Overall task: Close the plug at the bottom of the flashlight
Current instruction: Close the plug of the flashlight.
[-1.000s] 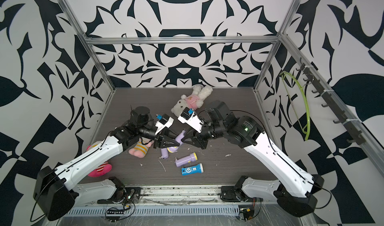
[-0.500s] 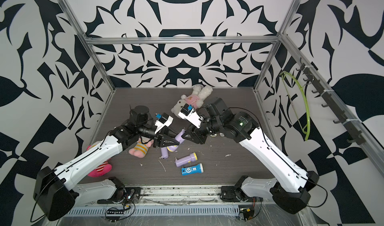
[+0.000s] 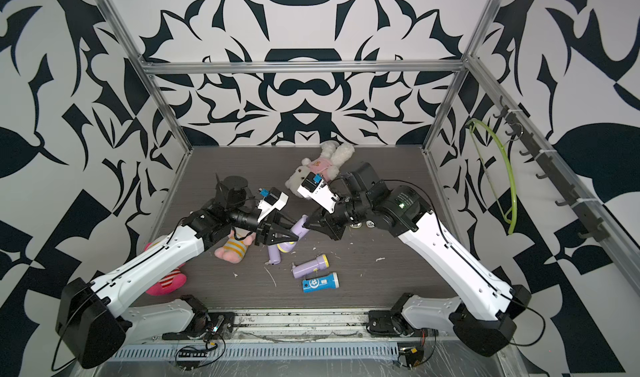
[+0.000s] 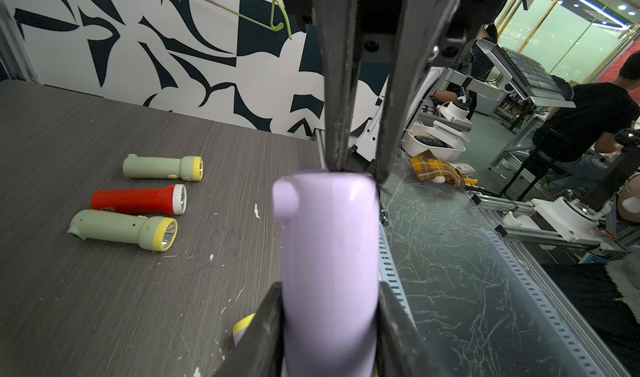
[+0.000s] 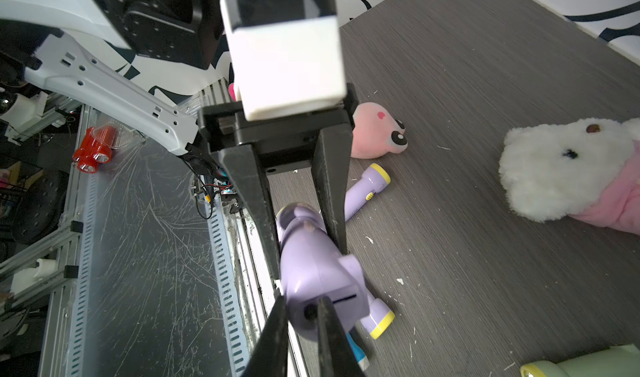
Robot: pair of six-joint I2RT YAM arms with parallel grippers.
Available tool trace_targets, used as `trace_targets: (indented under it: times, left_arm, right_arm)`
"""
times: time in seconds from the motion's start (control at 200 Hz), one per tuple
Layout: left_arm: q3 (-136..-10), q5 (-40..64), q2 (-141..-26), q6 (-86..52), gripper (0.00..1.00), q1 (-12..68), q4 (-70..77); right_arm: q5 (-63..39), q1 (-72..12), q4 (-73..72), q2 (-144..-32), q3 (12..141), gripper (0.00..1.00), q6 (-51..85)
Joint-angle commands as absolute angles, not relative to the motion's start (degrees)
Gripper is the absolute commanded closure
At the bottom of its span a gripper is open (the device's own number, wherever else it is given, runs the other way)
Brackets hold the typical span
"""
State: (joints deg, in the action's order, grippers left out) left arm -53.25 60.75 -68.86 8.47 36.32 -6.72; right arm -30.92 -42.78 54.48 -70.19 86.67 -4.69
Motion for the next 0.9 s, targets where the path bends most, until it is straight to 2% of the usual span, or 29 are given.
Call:
trace_targets:
  times: [0.0, 0.025, 0.325, 0.435, 0.595, 0.8, 0.895]
  left_arm:
    - [-55.69, 62.84, -68.55, 8.02, 0.99, 35.89, -4.22]
    - [-55.64, 62.84, -68.63, 8.0, 0.99, 35.78, -4.22]
    - [-55.15, 63.18, -68.64, 7.82, 0.99, 35.6, -3.96]
    - [-54.85, 63.44, -68.31, 8.47, 0.99, 35.66, -3.87]
    - [-54.4, 64.67, -67.68, 9.73, 0.99, 35.6, -3.87]
    - [-54.66, 67.03, -67.5, 10.37, 0.99, 35.59, -4.52]
    - [-54.67, 67.53, -67.57, 10.46, 0.98, 35.61, -4.91]
  right_arm:
    - [-34.6, -43.13, 55.59, -70.76, 86.57, 0.97, -3.96]
    - [-35.2, -43.15, 55.4, -70.62, 86.57, 1.0, -3.96]
    - [-39.14, -43.15, 53.11, -67.2, 87.43, 1.0, -4.48]
    - [-36.04, -43.15, 52.64, -66.2, 87.85, 1.0, -4.03]
    - [-26.04, -42.31, 50.02, -64.19, 86.73, 1.0, -1.67]
    - [-20.08, -38.15, 48.73, -63.97, 85.06, 0.81, -0.12]
    - [-13.45, -36.65, 48.61, -64.38, 84.34, 0.79, 1.39]
